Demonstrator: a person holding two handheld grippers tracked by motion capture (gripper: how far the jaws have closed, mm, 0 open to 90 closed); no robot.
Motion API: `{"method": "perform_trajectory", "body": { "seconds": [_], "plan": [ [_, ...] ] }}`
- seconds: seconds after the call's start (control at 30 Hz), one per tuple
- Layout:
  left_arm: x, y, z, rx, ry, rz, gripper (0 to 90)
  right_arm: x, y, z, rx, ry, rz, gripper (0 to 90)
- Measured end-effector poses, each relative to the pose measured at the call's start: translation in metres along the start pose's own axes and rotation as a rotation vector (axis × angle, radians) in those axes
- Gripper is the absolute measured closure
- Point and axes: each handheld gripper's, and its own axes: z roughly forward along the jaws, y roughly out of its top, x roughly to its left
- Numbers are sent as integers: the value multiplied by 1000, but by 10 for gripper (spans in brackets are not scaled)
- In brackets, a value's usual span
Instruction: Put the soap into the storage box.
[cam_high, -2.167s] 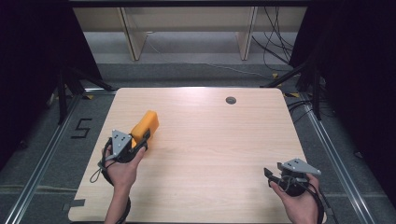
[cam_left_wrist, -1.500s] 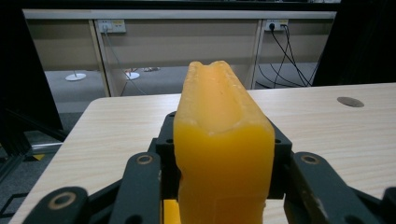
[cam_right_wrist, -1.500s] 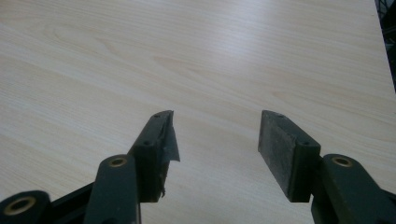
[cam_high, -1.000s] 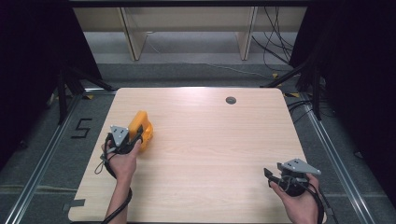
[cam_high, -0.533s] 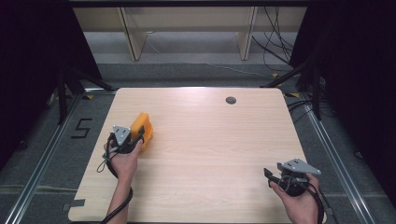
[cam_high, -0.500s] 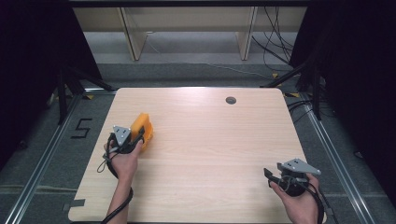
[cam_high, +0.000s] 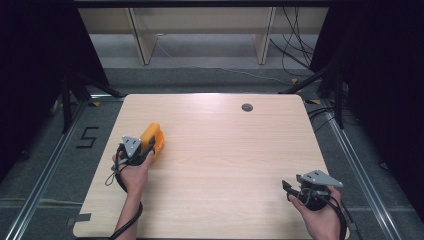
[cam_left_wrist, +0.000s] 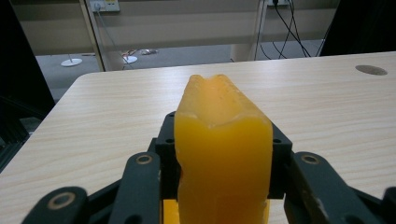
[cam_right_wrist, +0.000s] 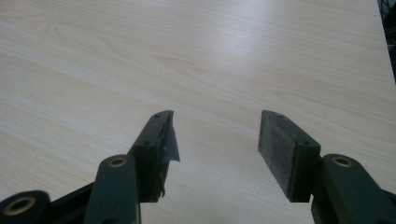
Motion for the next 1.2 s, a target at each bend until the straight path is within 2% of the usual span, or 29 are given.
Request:
{"method": "perform_trajectory", "body": {
  "seconds": [0.1, 0.27, 0.43, 0.6, 0.77, 0.87, 0.9, 0.93, 1.0, 1.03, 1.07, 1.13, 1.17, 1.2],
  "plan": [
    [-1, 1, 0, 8, 1, 12, 600, 0, 0, 0, 0, 2, -1, 458],
    [-1, 1, 0, 10, 3, 8, 600, -1, 0, 1, -19, -13, -8, 459],
    [0, 1, 0, 13, 0, 12, 599, 0, 0, 1, -12, -4, 0, 458],
    [0, 2, 0, 21, -1, 16, 597, -1, 0, 1, -18, -10, -13, 458],
    [0, 5, -2, 47, 3, 26, 583, -1, 0, 1, -12, -1, -6, 457],
    [0, 10, -8, 48, 14, 24, 535, -1, -1, 1, -13, -8, -3, 456],
    [0, 13, -10, 59, 18, 22, 477, -1, 0, 1, -8, 1, -3, 455],
    [1, 17, -11, 80, 20, 21, 477, -1, 0, 1, -8, 1, -3, 455],
    [2, 23, -15, 84, 15, -1, 441, -1, 0, 1, -12, -7, -13, 455],
    [3, 30, -21, 99, 28, -8, 406, 0, 0, 0, 2, 5, 1, 455],
    [3, 30, -21, 99, 28, -8, 390, 0, 0, 0, 2, 5, 1, 455],
    [3, 37, -26, 119, 32, -13, 363, 0, 0, 1, -9, -5, -3, 454],
    [2, 43, -30, 169, 41, 2, 348, 0, 0, 1, -11, -8, -5, 454],
    [2, 43, -30, 169, 41, 2, 338, -1, 0, 1, -10, -5, -6, 453]
  ]
}}
